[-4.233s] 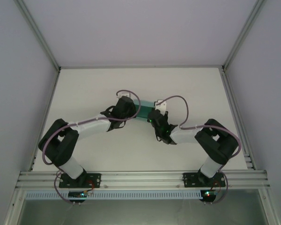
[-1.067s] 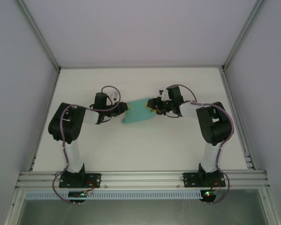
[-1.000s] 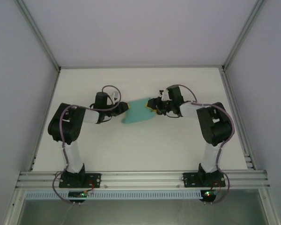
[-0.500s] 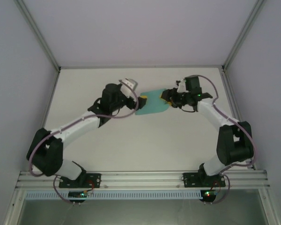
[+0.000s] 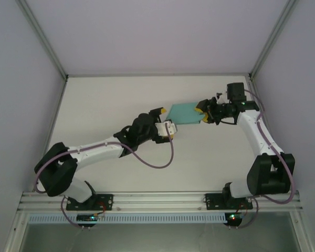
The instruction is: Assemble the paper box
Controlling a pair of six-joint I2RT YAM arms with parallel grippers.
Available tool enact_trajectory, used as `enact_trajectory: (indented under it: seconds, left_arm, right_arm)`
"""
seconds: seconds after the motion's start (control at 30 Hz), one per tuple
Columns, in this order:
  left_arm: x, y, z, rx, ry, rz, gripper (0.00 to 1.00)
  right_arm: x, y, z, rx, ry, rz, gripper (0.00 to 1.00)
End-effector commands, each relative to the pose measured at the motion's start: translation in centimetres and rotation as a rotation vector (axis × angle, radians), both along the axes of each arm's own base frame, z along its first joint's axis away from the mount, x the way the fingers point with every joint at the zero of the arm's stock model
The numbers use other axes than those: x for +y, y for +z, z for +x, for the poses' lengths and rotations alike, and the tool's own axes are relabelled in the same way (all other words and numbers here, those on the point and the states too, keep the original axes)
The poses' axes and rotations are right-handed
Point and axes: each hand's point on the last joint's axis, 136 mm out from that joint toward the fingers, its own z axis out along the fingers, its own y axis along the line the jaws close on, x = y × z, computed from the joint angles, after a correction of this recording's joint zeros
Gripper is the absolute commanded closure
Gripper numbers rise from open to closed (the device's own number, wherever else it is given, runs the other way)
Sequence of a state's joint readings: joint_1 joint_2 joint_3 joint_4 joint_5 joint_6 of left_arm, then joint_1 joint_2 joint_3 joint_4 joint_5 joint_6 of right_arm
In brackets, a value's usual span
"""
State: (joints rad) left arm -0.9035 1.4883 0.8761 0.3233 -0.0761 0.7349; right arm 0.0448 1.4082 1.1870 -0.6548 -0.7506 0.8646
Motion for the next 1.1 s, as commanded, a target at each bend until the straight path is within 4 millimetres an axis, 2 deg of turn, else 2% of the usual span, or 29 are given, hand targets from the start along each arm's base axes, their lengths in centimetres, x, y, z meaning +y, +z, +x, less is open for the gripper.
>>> enact_trajectory:
  seconds: [0.0, 0.07, 0.27, 0.5, 0.53, 0.6, 0.7, 0.73, 0.77, 0.8, 0.87, 0.93, 0.97, 1.07]
  left_arm:
    - [-0.9, 2.1, 0.5, -0.113, -0.008, -0.010, 0.01]
    - [-0.9, 2.5, 0.8, -0.142, 0.003, -0.023, 0.03]
    - [-0.7, 2.3, 2.0, -0.182, 0.056, 0.003, 0.23]
    - [-0.8, 2.4, 2.1, -0.206, 0.049, 0.010, 0.57]
    - [-0.8, 2.6, 2.0, -0.208, 0.048, 0.008, 0.60]
    - [-0.7, 2.8, 1.9, -0.212, 0.045, 0.001, 0.66]
    - [-0.6, 3.4, 1.7, -0.224, 0.040, -0.004, 0.70]
    - [-0.6, 3.6, 1.7, -0.227, 0.037, -0.002, 0.70]
    - [-0.6, 3.7, 1.5, -0.226, 0.028, 0.005, 0.70]
    - [-0.6, 3.7, 1.4, -0.220, 0.023, 0.014, 0.71]
    - [-0.4, 3.3, 1.1, -0.177, 0.014, 0.043, 0.77]
    - [0.3, 2.5, 0.7, -0.088, -0.006, 0.063, 0.84]
    - [0.6, 2.3, 0.5, -0.034, -0.017, 0.060, 0.86]
    - [2.5, 0.6, -1.0, 0.209, -0.079, 0.133, 0.86]
  right_arm:
    - [0.5, 1.3, -0.6, 0.056, -0.008, 0.081, 0.68]
    - [0.5, 1.5, -0.2, 0.054, -0.023, 0.085, 0.68]
    - [1.3, 1.6, -1.0, 0.080, 0.007, 0.107, 0.65]
    - [2.1, 2.0, -1.1, 0.075, 0.039, 0.145, 0.63]
    - [2.1, 2.1, -1.2, 0.067, 0.045, 0.142, 0.61]
    - [2.1, 2.2, -1.3, 0.059, 0.055, 0.136, 0.51]
    - [2.0, 2.3, -1.4, 0.040, 0.055, 0.134, 0.50]
    - [2.1, 2.9, -1.1, 0.018, 0.046, 0.151, 0.46]
    - [2.0, 2.1, -1.4, 0.058, 0.018, 0.171, 0.37]
    - [1.6, 2.5, -0.8, 0.015, -0.003, 0.169, 0.30]
    - [0.3, 3.3, 0.2, -0.082, -0.043, 0.116, 0.22]
    - [-1.7, 4.3, 1.3, -0.256, -0.060, -0.062, 0.12]
    - [-2.3, 4.6, 1.4, -0.357, -0.032, -0.182, 0.02]
    - [-2.9, 6.6, 2.3, -0.653, -0.007, -0.444, 0.01]
